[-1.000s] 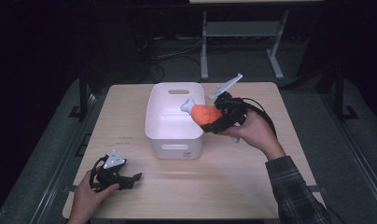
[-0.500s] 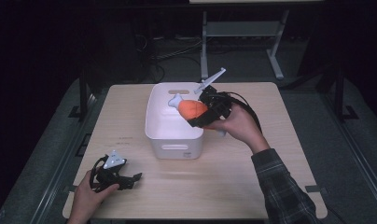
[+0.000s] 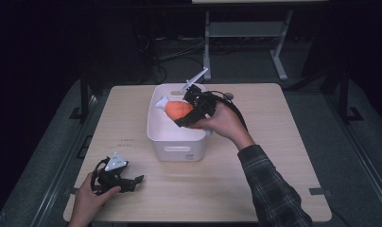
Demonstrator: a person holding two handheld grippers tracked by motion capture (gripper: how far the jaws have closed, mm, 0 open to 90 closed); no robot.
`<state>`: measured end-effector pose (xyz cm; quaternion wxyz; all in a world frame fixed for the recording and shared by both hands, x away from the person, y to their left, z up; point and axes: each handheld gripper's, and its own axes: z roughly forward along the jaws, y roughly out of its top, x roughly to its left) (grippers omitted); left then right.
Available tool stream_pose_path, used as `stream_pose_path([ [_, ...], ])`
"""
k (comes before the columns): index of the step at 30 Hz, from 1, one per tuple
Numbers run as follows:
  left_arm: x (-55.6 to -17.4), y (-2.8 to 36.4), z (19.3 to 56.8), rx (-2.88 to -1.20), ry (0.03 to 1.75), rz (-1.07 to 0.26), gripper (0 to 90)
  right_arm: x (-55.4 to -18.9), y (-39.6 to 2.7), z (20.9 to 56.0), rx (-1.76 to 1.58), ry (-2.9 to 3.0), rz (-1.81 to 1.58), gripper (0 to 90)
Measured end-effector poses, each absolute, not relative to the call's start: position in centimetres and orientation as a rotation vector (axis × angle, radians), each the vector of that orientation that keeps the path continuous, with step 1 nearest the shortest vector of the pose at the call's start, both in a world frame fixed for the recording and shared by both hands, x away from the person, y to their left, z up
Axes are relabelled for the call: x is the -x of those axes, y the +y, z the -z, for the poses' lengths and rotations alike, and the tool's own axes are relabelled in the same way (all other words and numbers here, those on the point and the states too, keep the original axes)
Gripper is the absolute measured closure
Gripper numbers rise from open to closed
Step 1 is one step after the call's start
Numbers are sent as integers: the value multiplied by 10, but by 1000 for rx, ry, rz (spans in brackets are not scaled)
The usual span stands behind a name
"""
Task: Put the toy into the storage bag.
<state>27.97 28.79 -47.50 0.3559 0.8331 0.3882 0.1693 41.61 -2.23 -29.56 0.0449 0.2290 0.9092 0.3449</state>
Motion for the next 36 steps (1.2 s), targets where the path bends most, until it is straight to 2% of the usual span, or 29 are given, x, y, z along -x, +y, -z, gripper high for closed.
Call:
stream_pose_path([
  [16,-280,288,475,-2154,1002,-437,127,-426,7,310,-647,2848,-1044,238],
  [36,-280,288,475,-2152,1002,-438,127,-432,12,326,-639,2908,-990,188],
])
